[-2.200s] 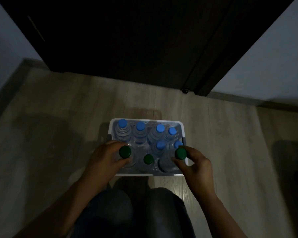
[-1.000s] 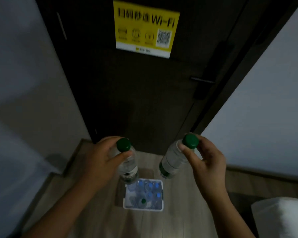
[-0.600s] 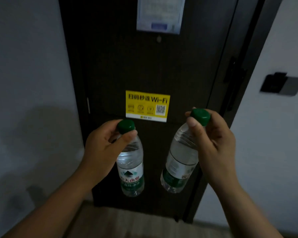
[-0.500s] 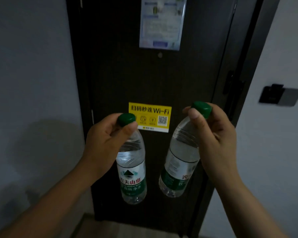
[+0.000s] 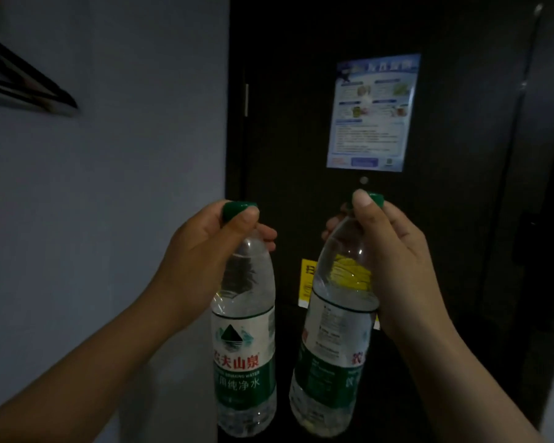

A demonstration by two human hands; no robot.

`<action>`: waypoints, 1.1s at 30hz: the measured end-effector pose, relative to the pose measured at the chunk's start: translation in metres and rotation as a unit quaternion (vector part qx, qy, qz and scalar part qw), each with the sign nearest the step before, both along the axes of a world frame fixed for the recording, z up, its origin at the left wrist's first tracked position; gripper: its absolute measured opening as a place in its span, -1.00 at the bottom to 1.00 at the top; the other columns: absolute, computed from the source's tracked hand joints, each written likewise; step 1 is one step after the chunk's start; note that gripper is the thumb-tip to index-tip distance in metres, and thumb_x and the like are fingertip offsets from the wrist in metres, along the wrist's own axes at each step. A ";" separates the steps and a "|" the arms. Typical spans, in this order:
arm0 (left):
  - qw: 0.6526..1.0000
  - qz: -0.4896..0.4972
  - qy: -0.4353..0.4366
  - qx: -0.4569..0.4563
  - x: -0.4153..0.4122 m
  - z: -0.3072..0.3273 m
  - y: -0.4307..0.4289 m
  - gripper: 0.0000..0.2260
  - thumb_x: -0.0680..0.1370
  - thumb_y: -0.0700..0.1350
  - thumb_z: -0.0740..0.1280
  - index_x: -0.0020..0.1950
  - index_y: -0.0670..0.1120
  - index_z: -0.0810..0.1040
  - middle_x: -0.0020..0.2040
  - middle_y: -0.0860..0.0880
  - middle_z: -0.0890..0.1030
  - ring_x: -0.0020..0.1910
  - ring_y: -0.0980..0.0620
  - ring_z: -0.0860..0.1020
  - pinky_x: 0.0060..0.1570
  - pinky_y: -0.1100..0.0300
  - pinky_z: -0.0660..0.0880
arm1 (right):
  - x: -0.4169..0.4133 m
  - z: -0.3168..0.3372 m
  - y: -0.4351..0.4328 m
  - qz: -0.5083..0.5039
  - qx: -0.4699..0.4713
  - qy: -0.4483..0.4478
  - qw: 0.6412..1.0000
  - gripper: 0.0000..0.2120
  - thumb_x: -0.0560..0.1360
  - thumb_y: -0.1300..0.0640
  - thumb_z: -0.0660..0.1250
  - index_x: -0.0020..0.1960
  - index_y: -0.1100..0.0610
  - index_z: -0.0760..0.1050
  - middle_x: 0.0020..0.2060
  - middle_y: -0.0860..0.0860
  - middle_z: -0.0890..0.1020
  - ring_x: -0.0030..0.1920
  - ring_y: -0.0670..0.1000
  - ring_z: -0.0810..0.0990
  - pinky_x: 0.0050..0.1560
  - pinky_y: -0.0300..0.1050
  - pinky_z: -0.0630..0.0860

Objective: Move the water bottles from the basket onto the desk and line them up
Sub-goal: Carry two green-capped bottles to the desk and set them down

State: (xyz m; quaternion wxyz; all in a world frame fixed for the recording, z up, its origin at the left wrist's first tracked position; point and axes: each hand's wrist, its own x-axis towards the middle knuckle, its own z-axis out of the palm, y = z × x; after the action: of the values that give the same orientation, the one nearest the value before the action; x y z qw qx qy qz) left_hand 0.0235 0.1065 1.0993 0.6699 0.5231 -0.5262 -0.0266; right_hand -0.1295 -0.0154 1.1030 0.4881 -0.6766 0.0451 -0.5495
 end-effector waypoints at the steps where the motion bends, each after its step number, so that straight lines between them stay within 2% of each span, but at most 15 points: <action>1: 1.000 0.019 0.005 0.001 -0.001 0.001 0.000 -0.60 0.47 0.14 0.21 0.03 -0.17 0.56 -0.12 0.01 0.71 -0.14 0.10 0.68 -0.21 0.35 0.57 | 0.004 0.002 -0.004 0.017 0.001 0.005 1.000 -0.71 0.48 -0.16 0.27 -0.13 0.05 0.58 -0.17 0.08 0.67 -0.16 0.00 0.68 -0.15 -0.19 0.62; 5: 0.994 0.109 0.017 -0.004 -0.006 0.002 -0.001 -0.66 0.46 0.14 0.23 -0.09 -0.11 0.59 -0.18 -0.03 0.71 -0.16 0.03 0.68 -0.17 0.25 0.59 | 0.022 0.006 -0.018 0.092 -0.032 0.014 0.995 -0.69 0.47 -0.15 0.26 -0.15 0.09 0.56 -0.22 0.10 0.65 -0.17 0.08 0.66 -0.18 -0.12 0.60; 9: 0.982 0.184 0.026 -0.034 -0.010 -0.002 0.011 -0.69 0.46 0.10 0.25 -0.11 -0.14 0.56 -0.19 -0.08 0.70 -0.18 -0.01 0.66 -0.17 0.26 0.56 | 0.044 0.006 -0.024 0.177 -0.029 -0.001 0.984 -0.71 0.46 -0.14 0.27 -0.20 0.06 0.59 -0.25 0.06 0.67 -0.22 0.01 0.67 -0.24 -0.26 0.58; 13: 0.960 0.278 0.007 -0.041 -0.015 -0.006 0.046 -0.68 0.47 0.10 0.23 -0.12 -0.15 0.56 -0.20 -0.08 0.69 -0.19 0.03 0.65 -0.15 0.33 0.54 | 0.073 0.004 -0.005 0.245 -0.029 0.013 0.969 -0.72 0.50 -0.16 0.29 -0.21 0.01 0.59 -0.24 0.06 0.68 -0.19 0.05 0.67 -0.09 0.02 0.59; 16: 0.938 0.343 0.008 -0.046 -0.024 -0.006 0.085 -0.68 0.46 0.10 0.24 -0.13 -0.15 0.56 -0.20 -0.08 0.69 -0.19 0.02 0.65 -0.16 0.33 0.55 | 0.088 0.004 0.026 0.301 -0.023 0.004 0.953 -0.75 0.46 -0.14 0.29 -0.22 0.00 0.60 -0.26 0.04 0.69 -0.23 0.00 0.67 -0.15 -0.10 0.57; 20: 0.896 0.441 -0.025 -0.044 -0.046 -0.003 0.147 -0.73 0.52 0.10 0.29 -0.18 -0.08 0.57 -0.20 -0.06 0.69 -0.18 -0.01 0.65 -0.12 0.24 0.56 | 0.100 0.007 0.084 0.400 -0.014 -0.015 0.916 -0.77 0.46 -0.13 0.34 -0.23 0.00 0.60 -0.26 0.05 0.69 -0.23 -0.02 0.66 -0.21 -0.28 0.55; 24: 0.855 0.516 -0.038 -0.048 -0.076 0.001 0.217 -0.74 0.49 0.08 0.25 -0.19 -0.09 0.57 -0.21 -0.09 0.68 -0.16 -0.06 0.65 -0.04 0.05 0.55 | 0.099 0.013 0.154 0.479 -0.024 -0.006 0.878 -0.78 0.42 -0.16 0.32 -0.22 -0.04 0.61 -0.22 0.03 0.70 -0.18 0.01 0.68 -0.13 -0.16 0.60; 26: 0.832 0.550 -0.047 -0.052 -0.096 0.003 0.254 -0.72 0.49 0.08 0.25 -0.17 -0.11 0.57 -0.21 -0.09 0.69 -0.16 -0.06 0.66 -0.05 0.09 0.57 | 0.094 0.014 0.194 0.515 -0.030 -0.010 0.856 -0.77 0.43 -0.15 0.32 -0.20 -0.01 0.61 -0.22 0.03 0.70 -0.17 0.01 0.68 -0.08 -0.12 0.58; 28: 0.809 0.583 -0.056 -0.053 -0.119 0.005 0.292 -0.71 0.49 0.07 0.25 -0.14 -0.14 0.56 -0.22 -0.08 0.69 -0.19 -0.02 0.66 -0.13 0.21 0.58 | 0.086 0.016 0.236 0.552 -0.028 -0.017 0.833 -0.77 0.43 -0.14 0.32 -0.20 0.01 0.60 -0.23 0.03 0.70 -0.17 0.02 0.68 -0.08 -0.14 0.59; 29: 0.796 0.600 -0.059 -0.052 -0.130 0.006 0.311 -0.71 0.49 0.07 0.25 -0.14 -0.15 0.56 -0.22 -0.08 0.69 -0.20 -0.02 0.66 -0.13 0.20 0.58 | 0.081 0.017 0.257 0.570 -0.025 -0.021 0.821 -0.77 0.43 -0.14 0.32 -0.21 0.01 0.60 -0.24 0.04 0.70 -0.17 0.02 0.69 -0.10 -0.17 0.59; 32: 0.763 0.641 -0.067 -0.045 -0.167 0.010 0.368 -0.72 0.48 0.11 0.29 -0.16 -0.10 0.57 -0.22 -0.11 0.68 -0.19 -0.11 0.66 -0.06 -0.01 0.57 | 0.064 0.020 0.320 0.615 -0.011 -0.036 0.788 -0.76 0.43 -0.13 0.32 -0.22 0.03 0.59 -0.26 0.04 0.70 -0.18 0.02 0.69 -0.14 -0.25 0.58; 33: 0.753 0.652 -0.071 -0.048 -0.180 0.011 0.386 -0.72 0.46 0.14 0.29 -0.18 -0.07 0.57 -0.22 -0.11 0.68 -0.19 -0.11 0.66 -0.07 0.00 0.58 | 0.057 0.021 0.341 0.628 -0.009 -0.042 0.777 -0.76 0.43 -0.12 0.32 -0.23 0.03 0.59 -0.27 0.03 0.69 -0.19 0.01 0.68 -0.15 -0.27 0.57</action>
State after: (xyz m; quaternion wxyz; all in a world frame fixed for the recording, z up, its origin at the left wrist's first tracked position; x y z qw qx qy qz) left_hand -0.1566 0.4923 1.1102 0.5094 0.7072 -0.1036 0.4792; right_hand -0.0727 0.3257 1.1235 0.7203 -0.5353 -0.4152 -0.1491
